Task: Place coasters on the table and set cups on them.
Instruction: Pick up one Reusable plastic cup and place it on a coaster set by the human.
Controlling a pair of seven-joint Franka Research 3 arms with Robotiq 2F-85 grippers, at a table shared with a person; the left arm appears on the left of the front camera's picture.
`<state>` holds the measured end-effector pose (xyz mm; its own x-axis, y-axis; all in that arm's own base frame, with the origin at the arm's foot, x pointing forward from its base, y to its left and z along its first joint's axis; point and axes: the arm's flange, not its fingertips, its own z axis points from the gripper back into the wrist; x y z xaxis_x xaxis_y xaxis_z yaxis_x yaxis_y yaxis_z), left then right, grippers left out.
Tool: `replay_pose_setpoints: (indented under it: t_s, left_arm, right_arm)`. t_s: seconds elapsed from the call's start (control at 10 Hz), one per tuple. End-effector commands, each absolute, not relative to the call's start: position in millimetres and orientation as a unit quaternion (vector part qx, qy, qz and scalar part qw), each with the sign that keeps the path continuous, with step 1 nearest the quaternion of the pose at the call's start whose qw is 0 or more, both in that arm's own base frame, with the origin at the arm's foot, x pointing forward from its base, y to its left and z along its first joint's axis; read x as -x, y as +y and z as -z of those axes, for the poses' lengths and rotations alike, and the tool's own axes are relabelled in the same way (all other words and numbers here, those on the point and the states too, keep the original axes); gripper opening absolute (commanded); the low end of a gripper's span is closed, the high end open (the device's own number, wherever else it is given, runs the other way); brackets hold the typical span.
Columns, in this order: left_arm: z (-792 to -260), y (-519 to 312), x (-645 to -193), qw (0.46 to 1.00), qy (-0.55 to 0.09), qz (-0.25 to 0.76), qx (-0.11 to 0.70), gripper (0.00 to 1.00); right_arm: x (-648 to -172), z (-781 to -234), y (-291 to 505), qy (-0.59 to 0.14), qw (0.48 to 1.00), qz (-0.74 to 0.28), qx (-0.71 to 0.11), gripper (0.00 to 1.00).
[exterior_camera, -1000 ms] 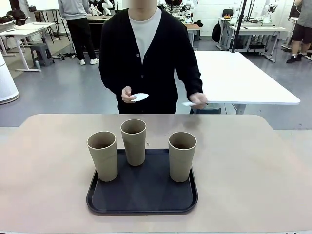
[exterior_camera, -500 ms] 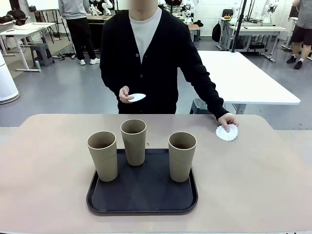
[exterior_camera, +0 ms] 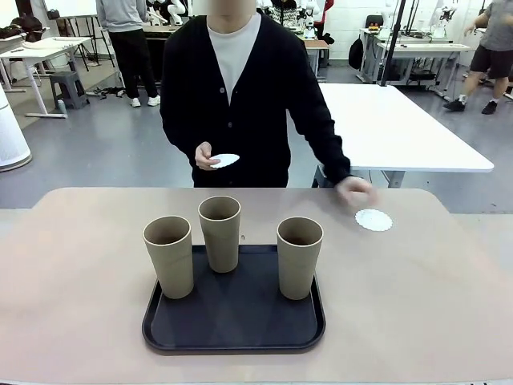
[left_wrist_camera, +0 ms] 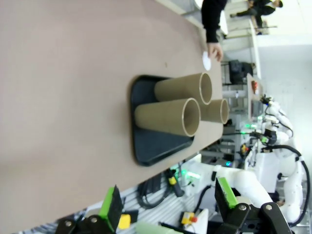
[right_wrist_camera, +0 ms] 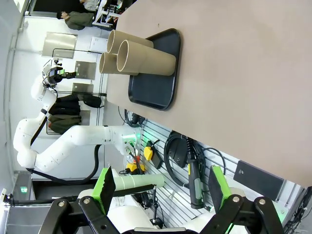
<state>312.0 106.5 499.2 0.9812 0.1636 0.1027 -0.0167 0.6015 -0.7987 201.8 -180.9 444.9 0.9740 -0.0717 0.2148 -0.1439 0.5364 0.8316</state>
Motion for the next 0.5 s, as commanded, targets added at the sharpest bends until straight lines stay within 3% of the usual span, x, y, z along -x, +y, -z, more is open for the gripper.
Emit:
replay_pose_setpoints:
  t_s: [0.0, 0.4]
  left_arm:
    - [-498.7, 108.1, -312.3, 0.888, -0.085, -0.054, 0.449, 1.00]
    - [-498.7, 108.1, -312.3, 0.888, -0.085, -0.054, 0.449, 1.00]
  right_arm:
    - [-202.3, -443.8, -182.1, -0.117, 0.865, -0.027, -0.486, 1.00]
    - [-201.8, -444.9, -180.9, -0.112, 0.869, -0.021, -0.481, 1.00]
